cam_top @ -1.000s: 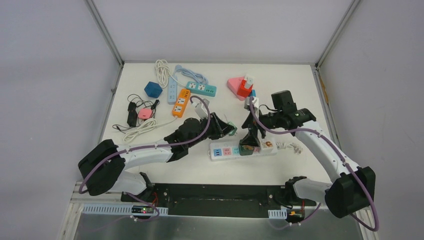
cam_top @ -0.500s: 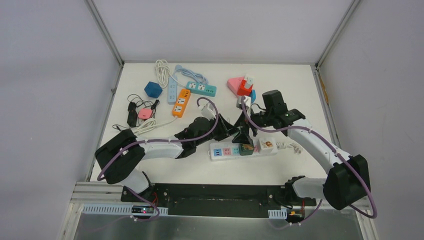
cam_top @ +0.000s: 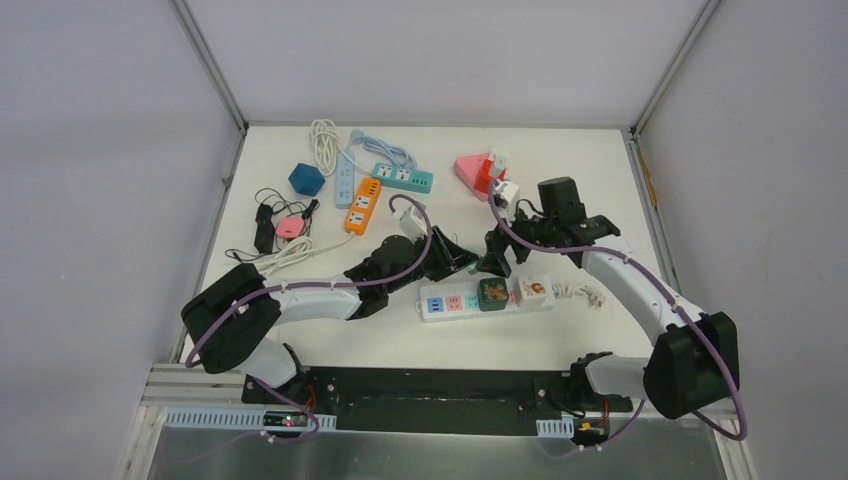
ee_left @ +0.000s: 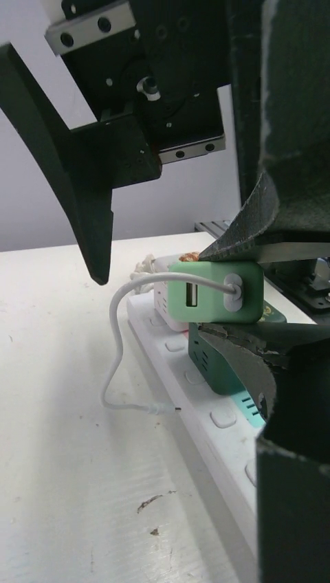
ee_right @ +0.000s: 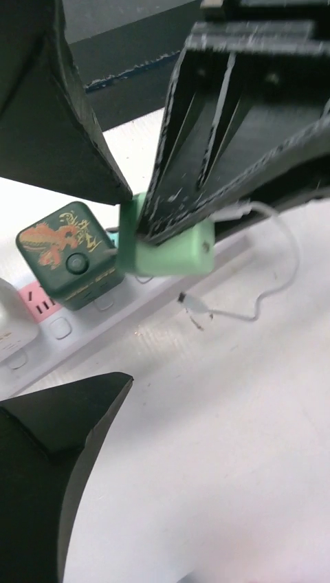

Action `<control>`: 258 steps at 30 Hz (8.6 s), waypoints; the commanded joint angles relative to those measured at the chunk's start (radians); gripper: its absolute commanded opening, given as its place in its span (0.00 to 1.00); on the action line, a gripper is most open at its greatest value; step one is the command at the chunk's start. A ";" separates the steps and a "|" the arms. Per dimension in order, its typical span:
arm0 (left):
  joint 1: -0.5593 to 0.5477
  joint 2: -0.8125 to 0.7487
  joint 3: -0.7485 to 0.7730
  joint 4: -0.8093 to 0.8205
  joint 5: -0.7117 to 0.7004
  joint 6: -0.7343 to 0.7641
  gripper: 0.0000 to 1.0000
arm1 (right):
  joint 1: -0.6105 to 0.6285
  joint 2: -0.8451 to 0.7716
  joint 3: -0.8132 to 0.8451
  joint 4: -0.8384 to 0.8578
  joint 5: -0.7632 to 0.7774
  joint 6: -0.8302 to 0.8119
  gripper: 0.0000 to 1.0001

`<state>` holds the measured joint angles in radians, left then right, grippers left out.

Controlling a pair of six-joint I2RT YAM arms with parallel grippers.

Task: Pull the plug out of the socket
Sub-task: Place the plug at the center of the board, then remove the plug from the socket.

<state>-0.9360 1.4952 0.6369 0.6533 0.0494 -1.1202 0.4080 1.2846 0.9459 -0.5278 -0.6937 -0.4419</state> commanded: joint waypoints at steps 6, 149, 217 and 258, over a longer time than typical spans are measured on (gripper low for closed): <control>-0.001 -0.052 0.007 0.058 -0.033 -0.021 0.00 | -0.024 -0.024 0.021 0.011 -0.026 0.087 0.95; 0.074 -0.766 -0.352 -0.421 -0.250 0.366 0.99 | -0.587 0.742 0.802 -0.142 0.326 0.187 0.00; 0.084 -0.698 -0.350 -0.324 -0.130 0.331 0.99 | -0.522 0.175 0.523 -0.409 -0.055 -0.071 0.91; 0.094 -0.684 -0.415 -0.124 -0.064 0.303 0.99 | -0.517 -0.173 0.168 -0.508 -0.481 -0.428 0.98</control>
<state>-0.8490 0.8158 0.2161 0.4686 -0.0326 -0.8146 -0.1097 1.1503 1.1301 -1.0302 -1.1088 -0.8082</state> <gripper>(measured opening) 0.992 0.980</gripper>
